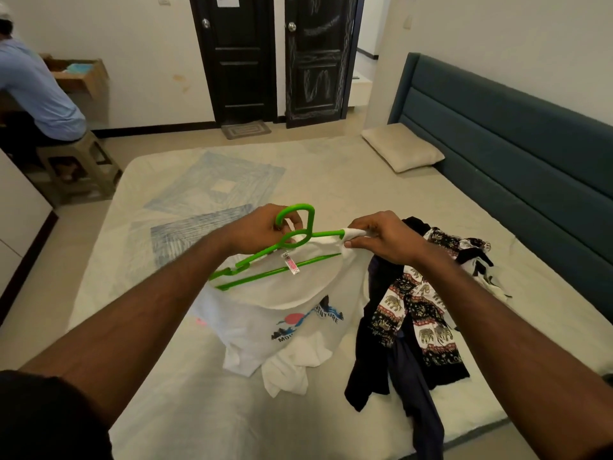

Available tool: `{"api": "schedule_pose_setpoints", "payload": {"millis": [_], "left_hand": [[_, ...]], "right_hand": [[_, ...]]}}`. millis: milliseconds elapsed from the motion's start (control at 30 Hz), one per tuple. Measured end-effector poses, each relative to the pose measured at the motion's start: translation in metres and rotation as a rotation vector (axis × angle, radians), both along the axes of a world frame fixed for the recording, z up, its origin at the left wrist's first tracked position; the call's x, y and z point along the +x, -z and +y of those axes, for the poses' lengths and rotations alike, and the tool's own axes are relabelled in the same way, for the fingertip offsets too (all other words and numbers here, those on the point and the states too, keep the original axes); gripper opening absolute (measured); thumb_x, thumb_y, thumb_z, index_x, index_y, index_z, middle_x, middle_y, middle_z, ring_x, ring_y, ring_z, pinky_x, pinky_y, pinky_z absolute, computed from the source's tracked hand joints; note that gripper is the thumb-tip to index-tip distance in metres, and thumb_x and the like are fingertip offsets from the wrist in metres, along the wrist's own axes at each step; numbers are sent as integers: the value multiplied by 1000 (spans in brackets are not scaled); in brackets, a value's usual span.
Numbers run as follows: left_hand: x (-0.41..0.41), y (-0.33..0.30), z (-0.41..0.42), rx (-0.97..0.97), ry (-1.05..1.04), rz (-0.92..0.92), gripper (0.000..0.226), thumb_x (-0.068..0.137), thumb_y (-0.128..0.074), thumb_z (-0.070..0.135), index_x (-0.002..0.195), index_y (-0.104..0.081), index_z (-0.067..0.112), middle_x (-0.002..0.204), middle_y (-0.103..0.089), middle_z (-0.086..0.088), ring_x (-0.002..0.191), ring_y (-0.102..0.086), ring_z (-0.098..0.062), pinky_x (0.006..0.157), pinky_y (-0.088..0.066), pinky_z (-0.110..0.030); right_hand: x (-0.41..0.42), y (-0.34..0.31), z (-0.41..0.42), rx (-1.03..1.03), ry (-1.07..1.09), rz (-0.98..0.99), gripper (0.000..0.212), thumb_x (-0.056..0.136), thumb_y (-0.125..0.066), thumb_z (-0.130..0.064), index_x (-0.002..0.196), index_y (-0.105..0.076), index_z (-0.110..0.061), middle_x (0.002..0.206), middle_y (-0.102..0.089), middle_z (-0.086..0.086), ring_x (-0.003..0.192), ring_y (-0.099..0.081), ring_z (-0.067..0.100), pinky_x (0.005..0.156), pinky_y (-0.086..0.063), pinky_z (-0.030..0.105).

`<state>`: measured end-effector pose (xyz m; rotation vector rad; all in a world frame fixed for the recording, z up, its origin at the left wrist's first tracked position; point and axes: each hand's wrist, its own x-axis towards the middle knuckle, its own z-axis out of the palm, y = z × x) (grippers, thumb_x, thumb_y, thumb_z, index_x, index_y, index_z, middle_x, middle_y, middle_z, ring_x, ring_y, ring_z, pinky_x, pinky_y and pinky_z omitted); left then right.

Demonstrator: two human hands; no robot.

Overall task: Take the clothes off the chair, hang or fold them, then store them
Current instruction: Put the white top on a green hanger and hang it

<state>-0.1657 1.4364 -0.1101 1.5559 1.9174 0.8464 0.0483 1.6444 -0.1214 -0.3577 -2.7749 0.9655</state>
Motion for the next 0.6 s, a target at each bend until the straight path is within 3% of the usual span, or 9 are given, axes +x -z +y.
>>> {"api": "schedule_pose_setpoints", "payload": {"millis": [100,133,167,233,267,333,433,500,600], "left_hand": [[-4,-1,-20,-159,-76,-313,27,94,-71,13,119,-63,15,107,-71,-12,93,-74,-29,75,-62,-45],[-7,1,-27,-216,-106,-330,30,95,-70,22,123,-60,17,111,-71,-11,96,-74,-29,79,-61,-49],[-10,3,-33,-268,-128,-278,36,95,-67,40,124,-60,19,112,-71,-8,97,-74,-26,82,-60,-50],[-18,10,-52,-336,-142,-168,73,78,-55,83,116,-67,22,108,-75,1,96,-73,-17,87,-59,-42],[-22,14,-63,-329,-145,-157,84,70,-48,92,110,-72,23,105,-76,3,97,-72,-14,91,-56,-38],[-29,25,-85,-263,-148,-146,81,73,-45,90,104,-77,22,105,-76,7,102,-70,-11,101,-50,-35],[-36,38,-124,-149,-182,-90,64,73,-62,81,106,-75,27,106,-74,10,103,-67,-7,96,-49,-28],[-37,43,-154,-115,-247,-136,50,74,-76,59,112,-71,28,111,-72,13,108,-65,-2,96,-46,-24],[-37,49,-213,-161,-364,-112,51,72,-79,34,120,-67,23,115,-71,10,108,-66,-5,93,-51,-25]], "right_hand": [[0,5,-2,20,13,-9,17,91,-76,-29,104,-79,-20,96,-75,-3,89,-68,13,78,-57,42],[0,7,-3,26,18,-13,17,91,-76,-29,104,-79,-20,96,-75,-3,88,-68,14,77,-57,42],[0,8,-3,34,24,-16,17,91,-75,-30,104,-79,-19,95,-75,-2,88,-67,15,76,-56,42],[-1,13,-5,55,27,-12,13,92,-75,-30,100,-78,-21,92,-73,-3,85,-65,14,73,-54,39],[-2,15,-7,58,27,-6,11,92,-75,-30,99,-77,-23,91,-73,-5,84,-65,12,72,-53,37],[-3,19,-10,35,30,0,12,92,-74,-30,99,-78,-22,92,-73,-6,84,-66,11,72,-54,37],[-13,24,-23,11,15,-6,14,92,-74,-29,100,-79,-18,92,-75,-5,83,-68,13,74,-57,42],[-24,25,-35,9,-14,-11,14,92,-74,-27,100,-79,-17,92,-76,-4,82,-68,15,74,-57,45],[-51,25,-55,23,-108,-8,11,92,-76,-25,95,-79,-16,87,-75,-3,79,-67,16,72,-54,45]]}}
